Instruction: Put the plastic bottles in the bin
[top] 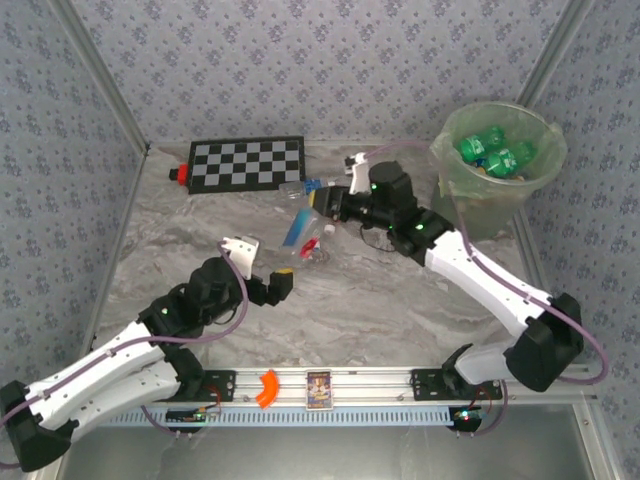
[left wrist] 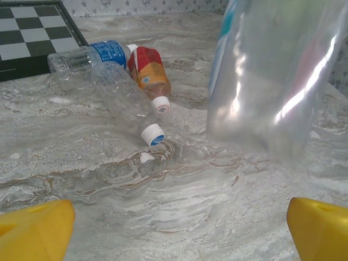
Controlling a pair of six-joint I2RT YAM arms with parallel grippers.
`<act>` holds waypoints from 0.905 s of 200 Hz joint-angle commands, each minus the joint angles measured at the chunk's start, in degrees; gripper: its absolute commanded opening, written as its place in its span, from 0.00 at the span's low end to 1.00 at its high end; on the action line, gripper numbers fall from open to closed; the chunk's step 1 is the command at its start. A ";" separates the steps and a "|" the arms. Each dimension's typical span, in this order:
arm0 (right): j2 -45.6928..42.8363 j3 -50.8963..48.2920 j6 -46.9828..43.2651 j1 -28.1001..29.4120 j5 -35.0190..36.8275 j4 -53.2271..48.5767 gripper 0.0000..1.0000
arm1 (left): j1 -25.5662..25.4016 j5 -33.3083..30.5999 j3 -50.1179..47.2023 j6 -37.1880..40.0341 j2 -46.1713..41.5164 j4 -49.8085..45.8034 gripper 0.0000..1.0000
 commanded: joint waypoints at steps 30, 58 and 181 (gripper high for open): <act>-7.94 7.84 -8.03 -11.14 8.38 -14.10 0.29 | -0.26 -0.54 0.48 -2.35 -3.72 0.33 1.00; -9.61 12.52 -9.21 -19.34 10.97 -19.12 0.29 | -0.26 0.95 -0.76 -3.72 -4.22 2.15 1.00; -0.17 28.45 -37.54 -29.24 48.89 -12.34 0.29 | -0.26 5.28 -4.52 -6.29 -8.84 6.70 1.00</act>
